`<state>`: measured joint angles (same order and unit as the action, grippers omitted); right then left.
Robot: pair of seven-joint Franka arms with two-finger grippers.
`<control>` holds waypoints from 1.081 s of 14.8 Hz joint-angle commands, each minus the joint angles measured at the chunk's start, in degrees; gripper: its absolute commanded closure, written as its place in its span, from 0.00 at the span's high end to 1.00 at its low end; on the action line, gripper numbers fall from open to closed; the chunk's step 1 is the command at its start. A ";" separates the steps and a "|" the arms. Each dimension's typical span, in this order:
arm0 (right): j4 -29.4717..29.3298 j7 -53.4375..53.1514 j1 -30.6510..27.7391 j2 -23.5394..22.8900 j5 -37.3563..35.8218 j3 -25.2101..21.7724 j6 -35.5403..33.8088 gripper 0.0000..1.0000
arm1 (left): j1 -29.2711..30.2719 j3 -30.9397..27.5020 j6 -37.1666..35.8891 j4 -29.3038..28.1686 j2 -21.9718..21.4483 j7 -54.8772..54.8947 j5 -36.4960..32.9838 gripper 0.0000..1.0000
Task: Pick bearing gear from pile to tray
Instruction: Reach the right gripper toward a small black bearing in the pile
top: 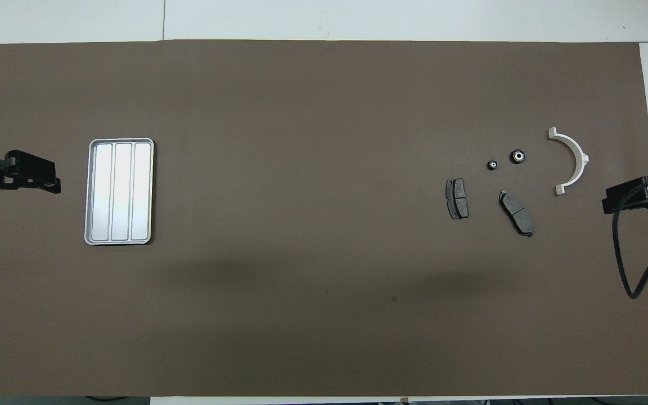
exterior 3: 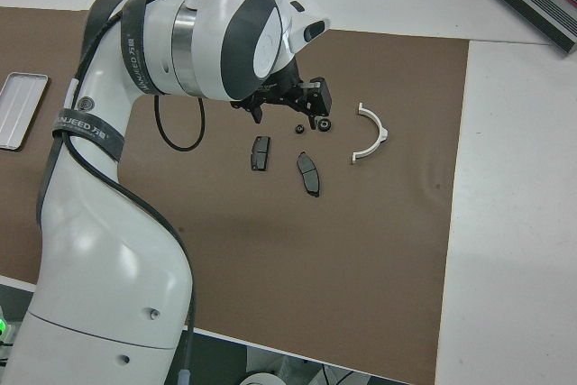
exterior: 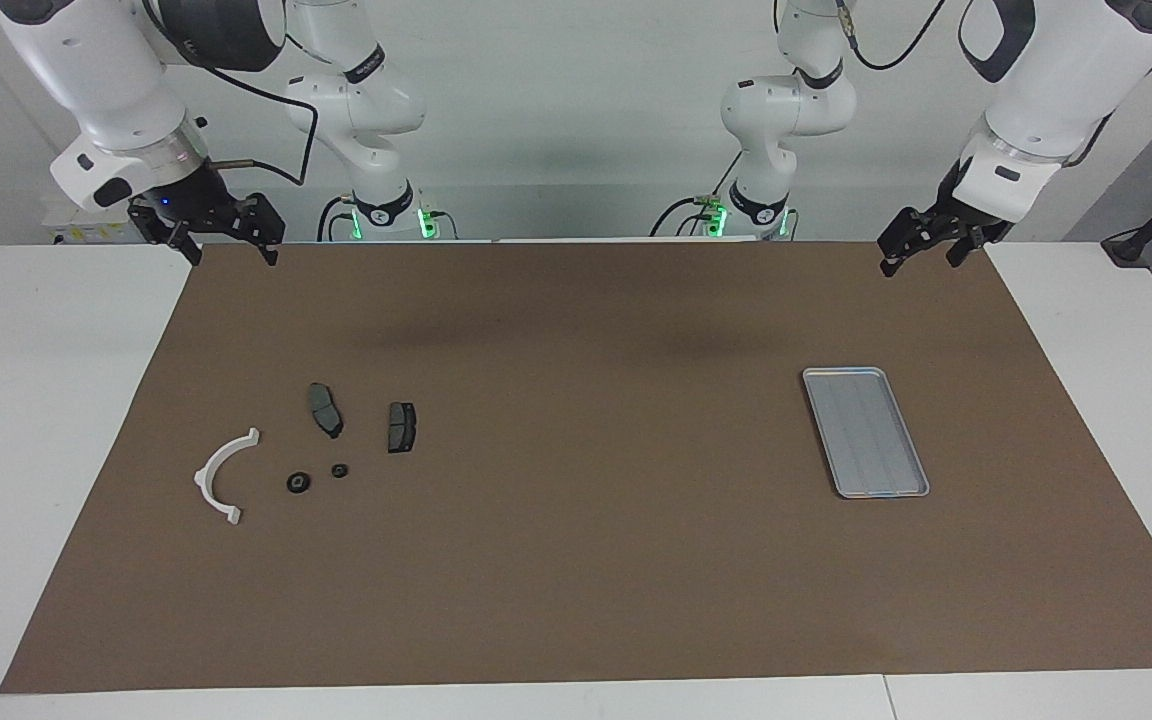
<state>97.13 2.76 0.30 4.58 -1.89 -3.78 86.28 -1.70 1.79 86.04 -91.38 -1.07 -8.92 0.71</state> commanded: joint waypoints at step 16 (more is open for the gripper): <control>1.13 -0.65 -1.00 -10.63 0.05 -0.44 20.57 1.00 | 0.99 0.49 1.06 -2.92 -2.27 0.31 -0.36 1.00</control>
<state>98.36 2.75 0.12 -2.59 -1.87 -4.23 103.00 -1.69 1.77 86.04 -91.56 -1.10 -8.93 0.71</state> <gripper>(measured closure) 0.000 0.000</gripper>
